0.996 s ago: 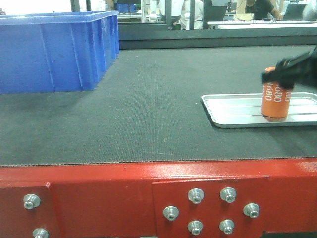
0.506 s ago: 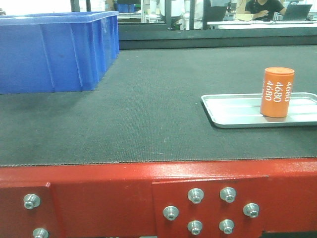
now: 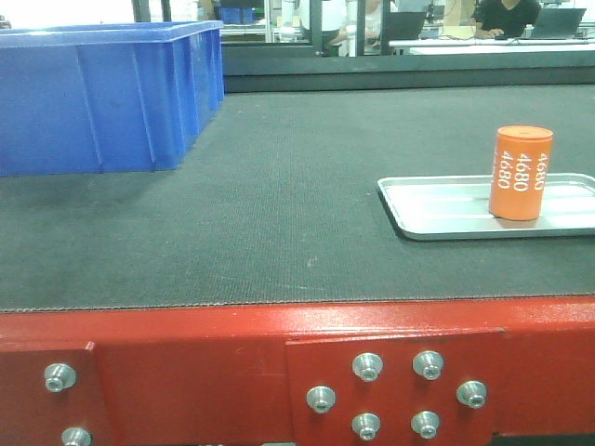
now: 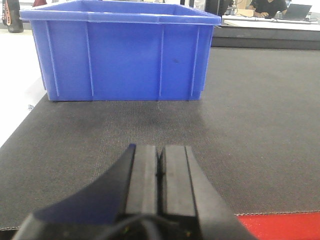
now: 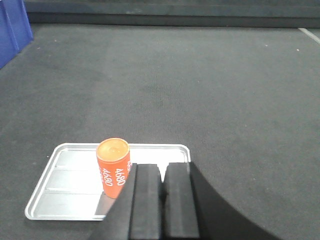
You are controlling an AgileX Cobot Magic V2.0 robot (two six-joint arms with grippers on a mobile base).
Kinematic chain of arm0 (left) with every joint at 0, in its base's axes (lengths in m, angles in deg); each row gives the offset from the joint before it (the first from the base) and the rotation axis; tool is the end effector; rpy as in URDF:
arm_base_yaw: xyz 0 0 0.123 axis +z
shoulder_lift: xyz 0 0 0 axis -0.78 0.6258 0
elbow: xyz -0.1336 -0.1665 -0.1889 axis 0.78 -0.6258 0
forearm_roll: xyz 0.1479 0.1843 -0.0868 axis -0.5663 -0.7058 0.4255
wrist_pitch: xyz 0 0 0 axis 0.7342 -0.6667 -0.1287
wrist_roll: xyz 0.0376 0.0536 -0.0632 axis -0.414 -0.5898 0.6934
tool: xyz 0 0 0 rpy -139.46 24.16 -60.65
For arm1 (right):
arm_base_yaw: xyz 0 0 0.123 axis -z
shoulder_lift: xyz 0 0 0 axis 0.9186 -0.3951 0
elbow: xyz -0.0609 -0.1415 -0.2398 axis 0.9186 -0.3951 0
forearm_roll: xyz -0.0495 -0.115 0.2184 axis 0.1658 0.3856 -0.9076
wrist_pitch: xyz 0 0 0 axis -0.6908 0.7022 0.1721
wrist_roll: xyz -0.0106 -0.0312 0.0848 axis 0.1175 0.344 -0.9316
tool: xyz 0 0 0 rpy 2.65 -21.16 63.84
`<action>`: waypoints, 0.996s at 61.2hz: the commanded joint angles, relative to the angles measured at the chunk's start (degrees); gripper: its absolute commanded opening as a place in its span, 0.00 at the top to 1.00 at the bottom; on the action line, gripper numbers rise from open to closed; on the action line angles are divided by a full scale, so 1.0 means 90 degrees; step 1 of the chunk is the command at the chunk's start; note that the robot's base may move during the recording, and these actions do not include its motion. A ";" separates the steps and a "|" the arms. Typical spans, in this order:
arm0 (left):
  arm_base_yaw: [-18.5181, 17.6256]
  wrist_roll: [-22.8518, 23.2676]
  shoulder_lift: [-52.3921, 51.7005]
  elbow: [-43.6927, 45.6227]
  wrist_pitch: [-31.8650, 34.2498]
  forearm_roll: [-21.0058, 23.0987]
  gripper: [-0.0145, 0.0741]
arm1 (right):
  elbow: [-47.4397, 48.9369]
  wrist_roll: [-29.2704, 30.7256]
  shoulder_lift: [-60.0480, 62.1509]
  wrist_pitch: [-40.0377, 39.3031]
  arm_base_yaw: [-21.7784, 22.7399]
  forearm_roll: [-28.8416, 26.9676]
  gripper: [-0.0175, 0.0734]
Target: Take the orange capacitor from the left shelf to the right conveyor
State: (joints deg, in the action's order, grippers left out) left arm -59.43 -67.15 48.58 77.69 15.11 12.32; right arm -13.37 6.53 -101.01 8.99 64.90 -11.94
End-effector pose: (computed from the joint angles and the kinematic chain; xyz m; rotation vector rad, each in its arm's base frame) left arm 0.0562 -0.0085 0.1972 0.0795 1.5693 -0.1523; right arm 0.1335 0.0000 0.3246 0.0519 1.7822 0.0179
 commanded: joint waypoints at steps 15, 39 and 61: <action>-0.0031 0.0009 -0.0074 0.0031 0.0578 0.0011 0.98 | 0.0168 0.0027 0.0026 -0.0465 0.0023 0.0029 0.75; -0.0031 0.0009 -0.0074 0.0031 0.0578 0.0011 0.98 | -0.1121 0.1615 0.2202 -0.0354 0.0035 -0.1235 0.75; -0.0031 0.0009 -0.0074 0.0031 0.0578 0.0011 0.98 | -0.2909 0.1615 0.4162 -0.0651 0.0091 -0.1276 0.75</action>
State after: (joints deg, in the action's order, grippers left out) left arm -59.43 -67.15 48.58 77.69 15.11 12.32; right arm -39.29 20.38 -64.82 9.39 65.28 -23.31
